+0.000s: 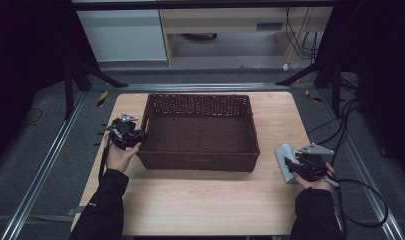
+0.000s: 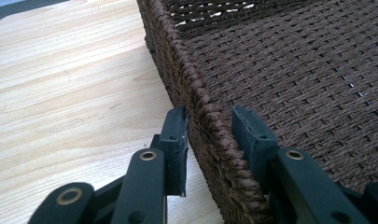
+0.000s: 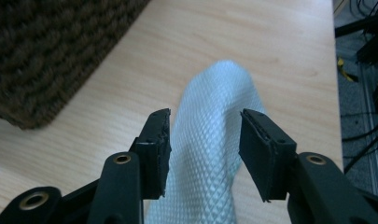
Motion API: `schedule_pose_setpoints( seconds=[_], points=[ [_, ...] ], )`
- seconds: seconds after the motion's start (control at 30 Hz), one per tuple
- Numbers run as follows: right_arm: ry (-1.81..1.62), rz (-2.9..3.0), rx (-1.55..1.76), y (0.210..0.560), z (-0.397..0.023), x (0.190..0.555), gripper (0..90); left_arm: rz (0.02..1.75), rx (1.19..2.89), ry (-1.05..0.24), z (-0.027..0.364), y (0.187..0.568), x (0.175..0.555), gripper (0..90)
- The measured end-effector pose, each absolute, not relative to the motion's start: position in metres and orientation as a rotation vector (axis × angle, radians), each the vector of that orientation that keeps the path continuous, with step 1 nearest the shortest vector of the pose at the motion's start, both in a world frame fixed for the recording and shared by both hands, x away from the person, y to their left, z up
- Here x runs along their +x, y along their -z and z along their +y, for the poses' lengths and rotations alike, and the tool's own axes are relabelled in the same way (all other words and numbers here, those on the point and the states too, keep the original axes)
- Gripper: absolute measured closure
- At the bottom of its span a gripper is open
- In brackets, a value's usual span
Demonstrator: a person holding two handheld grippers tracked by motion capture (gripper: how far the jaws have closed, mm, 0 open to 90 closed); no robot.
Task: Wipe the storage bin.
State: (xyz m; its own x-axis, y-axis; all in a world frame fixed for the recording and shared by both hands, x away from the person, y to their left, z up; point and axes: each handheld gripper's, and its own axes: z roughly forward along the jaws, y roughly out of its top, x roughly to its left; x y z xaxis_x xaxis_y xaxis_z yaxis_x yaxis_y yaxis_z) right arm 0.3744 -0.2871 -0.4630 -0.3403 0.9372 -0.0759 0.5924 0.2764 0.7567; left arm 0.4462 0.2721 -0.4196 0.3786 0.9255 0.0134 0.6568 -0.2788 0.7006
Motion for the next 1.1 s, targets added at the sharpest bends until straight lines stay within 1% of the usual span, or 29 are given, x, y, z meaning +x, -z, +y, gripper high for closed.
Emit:
schedule_pose_setpoints(
  seconds=[0.07,0.17,0.37,0.47,0.53,0.67,0.73,0.8,0.87,0.97,1.1],
  points=[
    [-0.903,2.007,1.365,0.455,-0.287,0.373,52.2,1.358,2.032,-0.571,0.272,0.420,0.446,64.9],
    [-0.954,1.982,1.349,0.443,-0.284,0.372,51.8,1.371,2.023,-0.572,0.274,0.420,0.446,60.4],
    [-1.055,1.997,1.303,0.419,-0.265,0.373,56.3,1.366,2.010,-0.568,0.276,0.415,0.444,50.8],
    [-1.085,2.016,1.267,0.410,-0.253,0.375,57.5,1.344,1.991,-0.574,0.279,0.407,0.438,48.8],
    [-1.095,2.024,1.250,0.405,-0.247,0.377,58.1,1.335,1.988,-0.575,0.282,0.403,0.432,49.4],
    [-1.161,2.049,1.225,0.394,-0.232,0.384,59.8,1.294,1.998,-0.560,0.286,0.399,0.421,55.4],
    [-1.176,2.058,1.220,0.392,-0.226,0.389,61.3,1.278,2.016,-0.532,0.285,0.400,0.417,57.8],
    [-1.183,2.083,1.221,0.393,-0.218,0.396,63.9,1.276,2.037,-0.524,0.282,0.402,0.416,61.1],
    [-1.171,2.105,1.225,0.396,-0.213,0.401,65.9,1.285,2.029,-0.488,0.280,0.406,0.414,64.7],
    [-1.140,2.124,1.227,0.403,-0.208,0.405,71.8,1.309,2.003,-0.471,0.281,0.407,0.413,66.8],
    [-1.163,2.121,1.238,0.403,-0.209,0.406,72.7,1.326,2.002,-0.466,0.280,0.406,0.411,67.9]
  ],
)
